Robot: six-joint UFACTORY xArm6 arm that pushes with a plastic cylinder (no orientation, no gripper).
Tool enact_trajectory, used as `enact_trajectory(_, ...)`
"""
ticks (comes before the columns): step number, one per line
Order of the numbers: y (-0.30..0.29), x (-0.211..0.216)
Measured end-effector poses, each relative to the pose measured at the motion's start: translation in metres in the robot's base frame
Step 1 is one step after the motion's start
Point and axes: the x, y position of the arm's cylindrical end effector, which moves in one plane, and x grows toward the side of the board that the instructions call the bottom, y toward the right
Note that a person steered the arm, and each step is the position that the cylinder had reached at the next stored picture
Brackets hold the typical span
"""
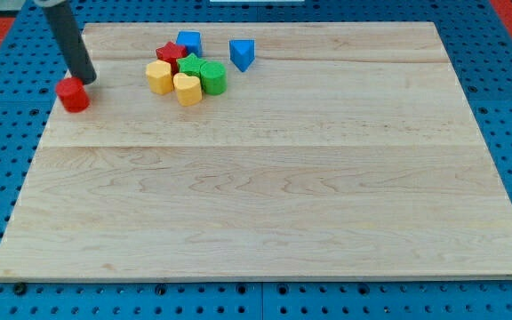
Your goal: Slide the red star to the red circle
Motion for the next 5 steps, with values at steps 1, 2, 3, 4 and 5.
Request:
enact_trajectory(1,0.013,0.036)
enact_trajectory(2,0.034,0.015)
enact_trajectory(3,0.045,-0.009)
enact_trajectory(4,0.073,-0.01)
enact_trajectory(5,0.126,-0.011)
